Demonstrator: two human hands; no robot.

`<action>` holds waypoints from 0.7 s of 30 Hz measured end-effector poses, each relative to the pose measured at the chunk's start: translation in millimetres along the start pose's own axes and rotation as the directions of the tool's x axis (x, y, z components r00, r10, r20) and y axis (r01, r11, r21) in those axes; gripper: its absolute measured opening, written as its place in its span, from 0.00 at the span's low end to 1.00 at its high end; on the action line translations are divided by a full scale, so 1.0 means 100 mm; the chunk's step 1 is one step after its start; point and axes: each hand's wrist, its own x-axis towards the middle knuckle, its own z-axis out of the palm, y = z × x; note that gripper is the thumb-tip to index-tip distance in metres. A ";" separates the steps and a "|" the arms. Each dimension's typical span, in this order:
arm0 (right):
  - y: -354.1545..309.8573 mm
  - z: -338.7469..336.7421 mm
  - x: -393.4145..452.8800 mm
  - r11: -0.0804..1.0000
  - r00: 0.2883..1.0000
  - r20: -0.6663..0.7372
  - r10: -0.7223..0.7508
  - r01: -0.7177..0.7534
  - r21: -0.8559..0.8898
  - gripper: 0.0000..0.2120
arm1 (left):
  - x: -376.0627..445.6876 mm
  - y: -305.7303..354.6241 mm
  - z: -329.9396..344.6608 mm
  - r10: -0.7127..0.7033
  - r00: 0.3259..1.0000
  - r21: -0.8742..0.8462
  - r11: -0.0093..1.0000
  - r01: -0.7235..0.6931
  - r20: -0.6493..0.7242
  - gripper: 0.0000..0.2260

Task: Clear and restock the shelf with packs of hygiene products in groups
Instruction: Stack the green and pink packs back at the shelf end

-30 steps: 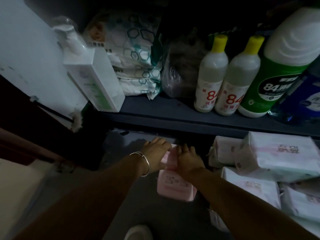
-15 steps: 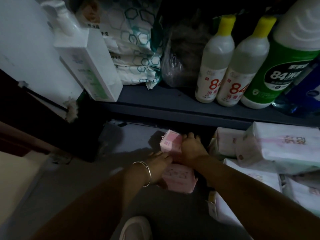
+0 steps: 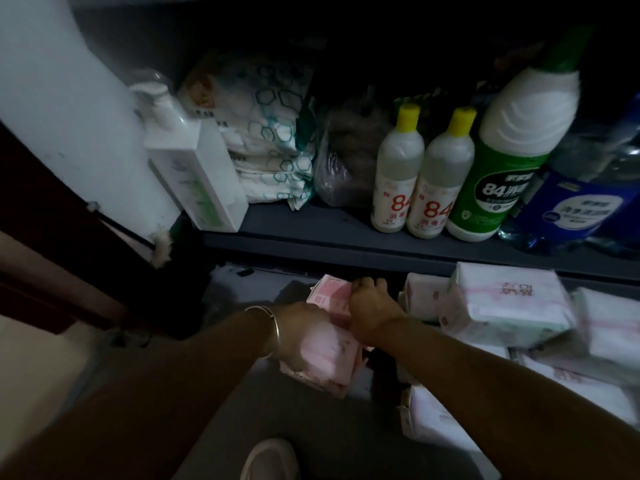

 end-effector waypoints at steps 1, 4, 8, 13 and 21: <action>-0.04 -0.10 -0.06 1.000 1.000 0.001 -0.012 0.012 -0.025 0.28 | -0.10 0.03 -0.12 0.003 1.000 -0.001 1.000 -0.003 0.014 0.31; -0.14 -0.51 -0.33 0.993 0.998 -0.012 -0.064 0.062 -0.097 0.28 | -0.42 0.15 -0.48 0.001 0.999 -0.015 1.000 -0.001 0.043 0.29; -0.17 -1.22 -0.87 0.972 0.983 -0.126 -0.134 0.106 -0.208 0.25 | -0.90 0.43 -1.00 0.002 0.998 -0.032 0.999 -0.003 -0.058 0.29; -0.08 -2.07 -1.49 0.966 0.952 -0.286 -0.107 0.032 -0.255 0.21 | -1.49 0.96 -1.73 0.035 0.989 0.002 0.999 -0.035 -0.147 0.26; 0.19 -3.25 -2.37 0.999 0.864 -0.501 -0.049 0.034 -0.037 0.10 | -2.14 1.63 -2.75 0.099 0.944 0.093 0.993 -0.074 -0.314 0.25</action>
